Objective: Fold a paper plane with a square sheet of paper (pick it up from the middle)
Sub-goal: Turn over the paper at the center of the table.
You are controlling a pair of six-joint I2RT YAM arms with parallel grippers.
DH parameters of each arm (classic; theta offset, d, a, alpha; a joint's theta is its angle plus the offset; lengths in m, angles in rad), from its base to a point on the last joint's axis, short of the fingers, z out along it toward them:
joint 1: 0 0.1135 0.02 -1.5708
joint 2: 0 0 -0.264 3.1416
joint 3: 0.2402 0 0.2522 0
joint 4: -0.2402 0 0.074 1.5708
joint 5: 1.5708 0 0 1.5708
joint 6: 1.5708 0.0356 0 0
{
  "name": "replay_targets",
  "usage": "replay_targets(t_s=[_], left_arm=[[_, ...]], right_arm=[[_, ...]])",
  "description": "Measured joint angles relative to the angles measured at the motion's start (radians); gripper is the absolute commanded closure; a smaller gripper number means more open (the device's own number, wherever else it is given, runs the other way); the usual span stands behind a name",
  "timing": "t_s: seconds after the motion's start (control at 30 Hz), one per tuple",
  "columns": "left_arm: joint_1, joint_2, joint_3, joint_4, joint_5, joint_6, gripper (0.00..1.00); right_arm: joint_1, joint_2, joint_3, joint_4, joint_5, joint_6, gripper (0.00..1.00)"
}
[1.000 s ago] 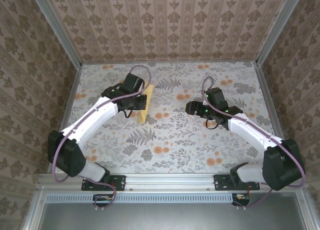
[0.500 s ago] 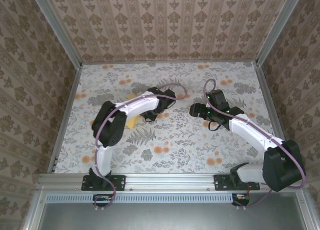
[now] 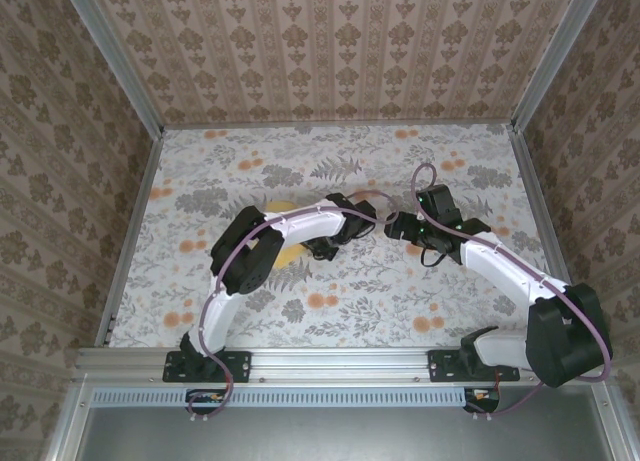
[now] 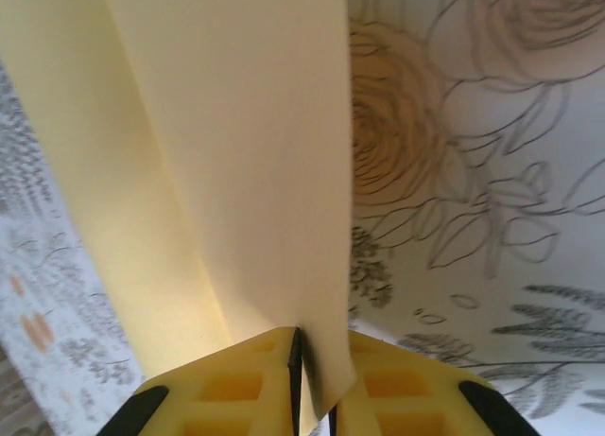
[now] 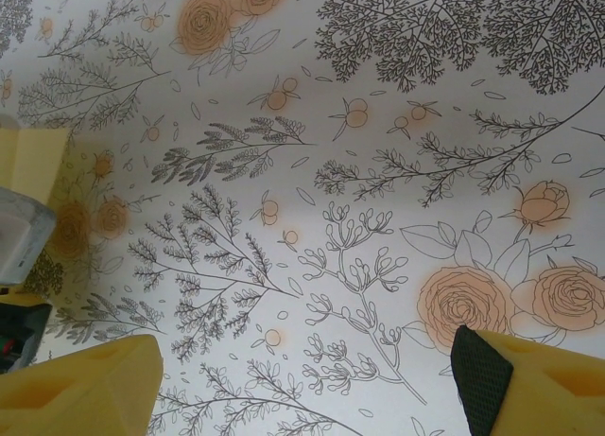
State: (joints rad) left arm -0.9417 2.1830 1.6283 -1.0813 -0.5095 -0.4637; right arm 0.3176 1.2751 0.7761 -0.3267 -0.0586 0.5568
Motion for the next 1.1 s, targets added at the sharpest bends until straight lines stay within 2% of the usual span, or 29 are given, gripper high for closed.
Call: replay_targets(t_s=[0.17,0.3,0.47,0.67,0.93,1.1], left_arm=[[0.001,0.0,-0.003,0.067,0.096,0.0,0.77],[0.019,-0.026,-0.041,0.13,0.178,0.001,0.71],[0.082,-0.111,-0.132,0.234,0.334,0.006,0.56],[0.125,-0.187,-0.232,0.383,0.553,-0.004,0.45],[0.158,-0.235,-0.299,0.492,0.716,-0.008,0.43],[0.156,-0.322,-0.309,0.542,0.809,-0.01,0.4]], right_arm=[[-0.005,0.0,-0.002,0.0,0.0,0.005,0.17],[-0.006,0.0,-0.006,0.0,0.0,0.016,0.17],[-0.006,0.001,-0.008,0.001,-0.001,0.024,0.17],[-0.006,0.021,-0.008,0.013,-0.037,0.035,0.18],[-0.006,0.08,-0.008,0.049,-0.108,0.068,0.2],[-0.005,0.082,-0.008,0.054,-0.11,0.079,0.2]])
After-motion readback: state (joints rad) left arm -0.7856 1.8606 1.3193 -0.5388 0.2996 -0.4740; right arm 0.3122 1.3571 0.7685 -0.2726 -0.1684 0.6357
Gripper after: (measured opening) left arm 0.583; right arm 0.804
